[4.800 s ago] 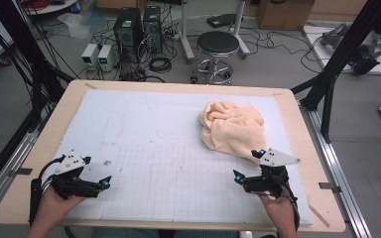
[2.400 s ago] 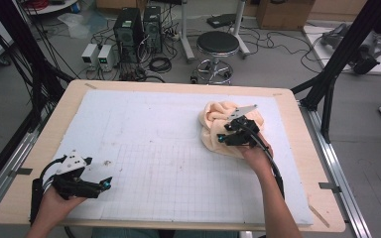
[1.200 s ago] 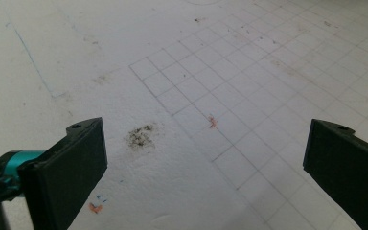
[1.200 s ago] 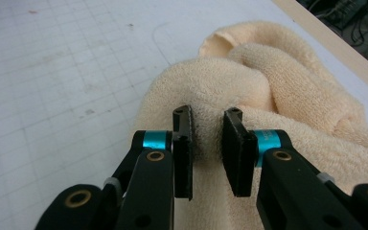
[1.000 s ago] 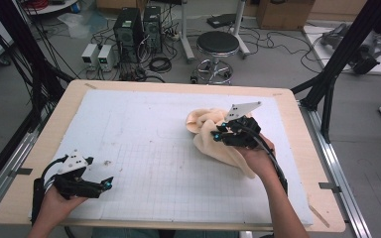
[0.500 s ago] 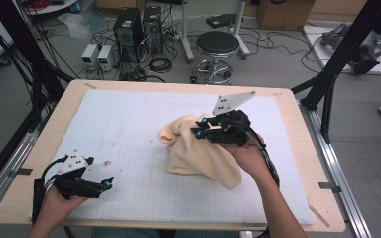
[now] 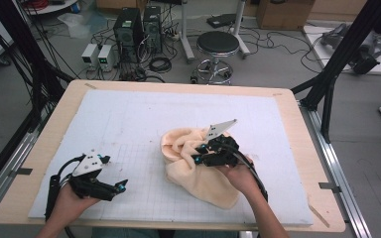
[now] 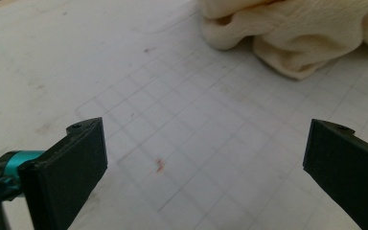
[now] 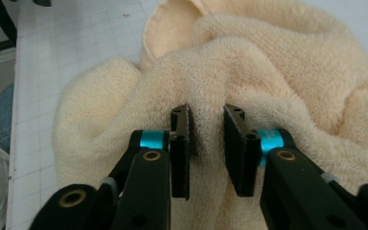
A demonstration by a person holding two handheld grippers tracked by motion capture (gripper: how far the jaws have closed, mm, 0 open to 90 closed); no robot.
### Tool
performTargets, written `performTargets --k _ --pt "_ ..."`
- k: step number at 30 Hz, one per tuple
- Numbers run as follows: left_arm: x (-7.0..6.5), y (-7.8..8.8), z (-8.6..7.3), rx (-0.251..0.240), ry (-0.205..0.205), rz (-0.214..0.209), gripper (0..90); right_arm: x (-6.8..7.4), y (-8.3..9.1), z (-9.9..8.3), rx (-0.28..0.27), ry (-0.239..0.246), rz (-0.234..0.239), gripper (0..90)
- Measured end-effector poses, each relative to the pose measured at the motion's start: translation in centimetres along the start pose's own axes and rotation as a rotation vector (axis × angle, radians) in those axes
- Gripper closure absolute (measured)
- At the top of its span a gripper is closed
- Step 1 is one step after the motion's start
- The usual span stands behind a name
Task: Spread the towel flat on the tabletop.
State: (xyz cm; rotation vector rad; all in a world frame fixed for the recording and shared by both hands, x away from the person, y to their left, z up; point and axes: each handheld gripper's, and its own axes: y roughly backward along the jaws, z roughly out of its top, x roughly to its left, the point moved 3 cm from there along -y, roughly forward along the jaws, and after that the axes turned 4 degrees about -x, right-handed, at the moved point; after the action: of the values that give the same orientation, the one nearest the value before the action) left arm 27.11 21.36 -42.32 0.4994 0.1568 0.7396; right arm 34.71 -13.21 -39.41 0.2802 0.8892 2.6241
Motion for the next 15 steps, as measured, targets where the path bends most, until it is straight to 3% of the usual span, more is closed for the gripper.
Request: performTargets --k 1,4,7,9,10,11,13,15 --pt "-0.8 -0.7 0.7 -0.014 -0.009 -0.031 3.3 0.1 0.3 0.1 -0.020 0.000 -0.009 62.0" --pt "-2.0 -1.7 1.7 -0.019 -0.044 -0.072 4.1 0.4 1.3 0.4 -0.057 0.005 -0.016 56.3" --pt "-2.8 -2.4 2.3 -0.027 -0.069 -0.099 11.4 0.6 2.1 0.3 -0.072 0.001 -0.030 53.2" --pt "-3.6 -3.5 3.0 -0.028 -0.086 -0.139 13.5 0.9 3.4 -0.2 -0.088 0.007 -0.055 49.8" --pt "-3.6 -3.5 3.0 -0.028 -0.086 -0.139 15.6 0.9 3.4 -0.2 -0.088 0.007 -0.055 49.8" --pt "-4.2 -4.3 3.4 -0.027 -0.090 -0.177 19.3 1.2 4.5 -0.8 -0.101 0.018 -0.069 49.3" --pt "-4.5 -4.8 3.6 -0.031 -0.093 -0.201 22.2 1.4 4.8 -1.0 -0.105 0.019 -0.069 49.3" --pt "-5.2 -5.9 3.8 -0.031 -0.109 -0.251 34.2 2.1 5.5 -2.4 -0.090 0.029 -0.062 49.2"
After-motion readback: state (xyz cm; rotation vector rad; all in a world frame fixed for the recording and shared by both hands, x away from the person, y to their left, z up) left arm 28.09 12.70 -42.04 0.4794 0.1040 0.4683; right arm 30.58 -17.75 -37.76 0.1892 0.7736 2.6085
